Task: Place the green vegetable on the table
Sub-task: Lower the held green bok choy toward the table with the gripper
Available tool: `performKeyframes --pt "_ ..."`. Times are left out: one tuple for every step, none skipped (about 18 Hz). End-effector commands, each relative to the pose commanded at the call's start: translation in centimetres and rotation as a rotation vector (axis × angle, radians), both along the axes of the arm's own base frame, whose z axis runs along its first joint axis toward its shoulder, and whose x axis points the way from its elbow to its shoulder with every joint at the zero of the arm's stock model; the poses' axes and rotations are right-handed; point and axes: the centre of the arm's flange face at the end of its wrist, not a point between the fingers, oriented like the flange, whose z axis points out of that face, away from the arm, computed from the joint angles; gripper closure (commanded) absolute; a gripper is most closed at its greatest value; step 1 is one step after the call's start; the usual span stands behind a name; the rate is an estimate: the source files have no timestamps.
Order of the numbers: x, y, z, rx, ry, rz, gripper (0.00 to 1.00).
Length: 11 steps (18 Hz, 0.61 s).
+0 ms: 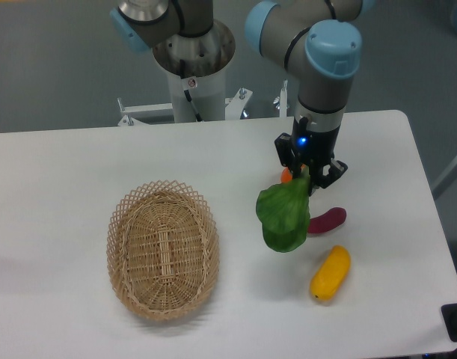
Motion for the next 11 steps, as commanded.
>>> performKeyframes --pt "0.3 0.0 -0.6 0.008 0.012 0.003 0.59" --pt "0.6 0.0 -1.3 0.01 0.014 0.003 0.59" --pt "0.8 -0.1 -1.9 0.006 0.01 0.003 0.59" --pt "0.9 -0.1 -2.4 0.002 0.0 0.011 0.59" --pt "0.9 -0.1 -3.0 0.0 -0.012 0.027 0.59" --pt "0.9 0.1 -3.6 0.003 -0.018 0.052 0.59" --pt "1.1 0.8 -4.3 0.003 -0.028 0.077 0.59" --pt "1.2 1.3 -5.1 -0.003 -0.03 0.116 0.59" --pt "1.4 1.8 -6.0 -0.025 -0.031 0.15 0.59" --pt "1.9 2.6 -7.3 -0.053 -0.038 0.176 0.59" --pt "1.8 2.8 -8.4 -0.081 -0.042 0.206 0.59"
